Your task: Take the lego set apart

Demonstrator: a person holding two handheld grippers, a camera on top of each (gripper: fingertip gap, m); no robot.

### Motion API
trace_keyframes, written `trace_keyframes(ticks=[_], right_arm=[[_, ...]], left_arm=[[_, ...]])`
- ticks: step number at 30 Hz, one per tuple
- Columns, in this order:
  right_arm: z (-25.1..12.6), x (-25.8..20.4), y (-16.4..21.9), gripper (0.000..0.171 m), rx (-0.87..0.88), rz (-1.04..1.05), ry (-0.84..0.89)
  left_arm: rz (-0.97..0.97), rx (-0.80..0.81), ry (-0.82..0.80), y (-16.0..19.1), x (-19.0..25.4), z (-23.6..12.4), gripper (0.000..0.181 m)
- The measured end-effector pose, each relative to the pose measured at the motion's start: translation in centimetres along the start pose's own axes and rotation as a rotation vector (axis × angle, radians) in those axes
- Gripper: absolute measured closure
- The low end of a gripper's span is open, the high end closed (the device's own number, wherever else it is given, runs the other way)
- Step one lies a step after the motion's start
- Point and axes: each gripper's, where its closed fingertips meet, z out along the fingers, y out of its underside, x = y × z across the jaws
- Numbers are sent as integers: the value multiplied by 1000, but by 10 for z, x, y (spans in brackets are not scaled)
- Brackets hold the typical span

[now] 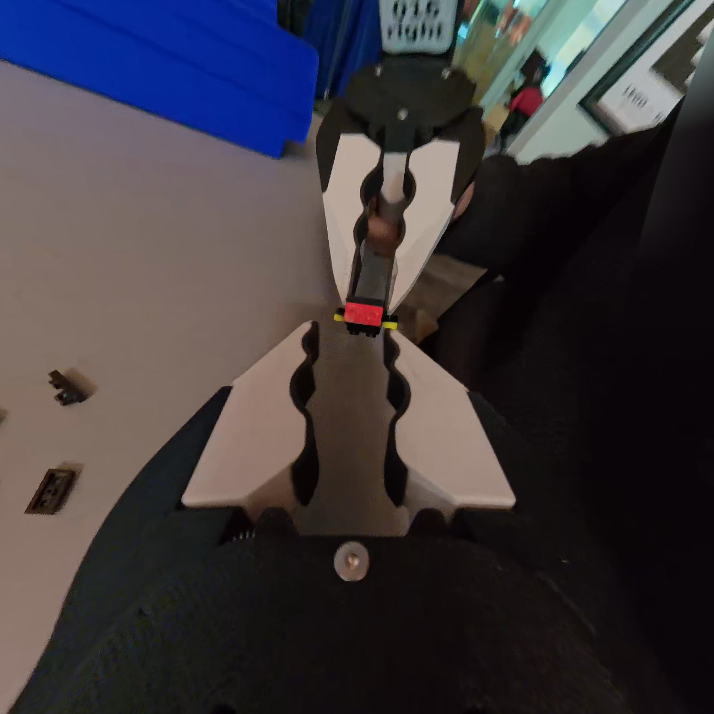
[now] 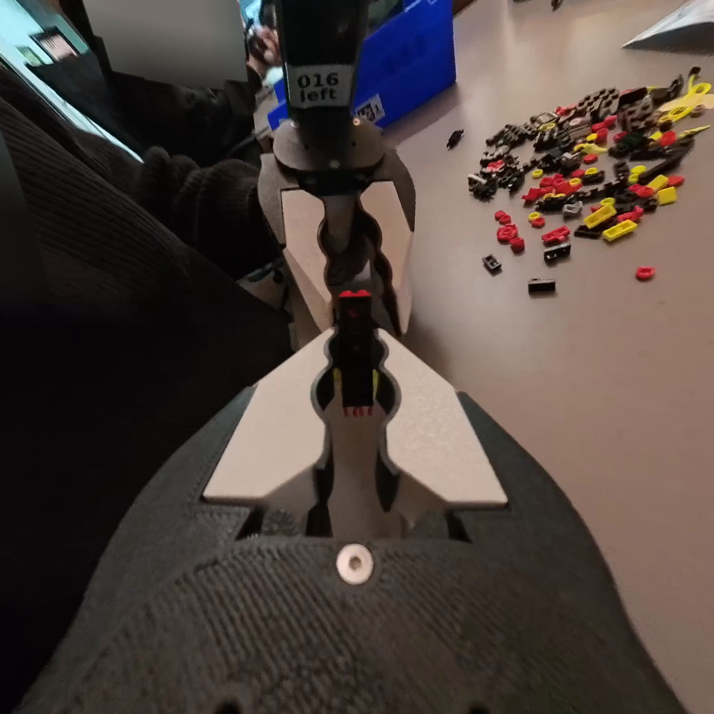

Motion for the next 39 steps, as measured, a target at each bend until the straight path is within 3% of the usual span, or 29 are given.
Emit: trace_keyframes(ticks=[1, 7, 11, 20, 39], right_arm=[[-3, 0, -5, 156, 39, 31, -15], [-6, -2, -15, 156, 108, 96, -51], [-3, -7, -18, 156, 129, 106, -62], [-12, -10, -45, 157, 297, 173, -65], [-23, -2, -60, 158, 489, 318, -28]], left_arm=[[-23, 47, 20, -8, 1, -3, 144], [-134, 198, 131, -31, 12, -14, 145], [-142, 219, 137, -34, 13, -15, 167], [-157, 284, 141, -53, 17, -24, 164], [-270, 334, 161, -57, 15, -23, 161]])
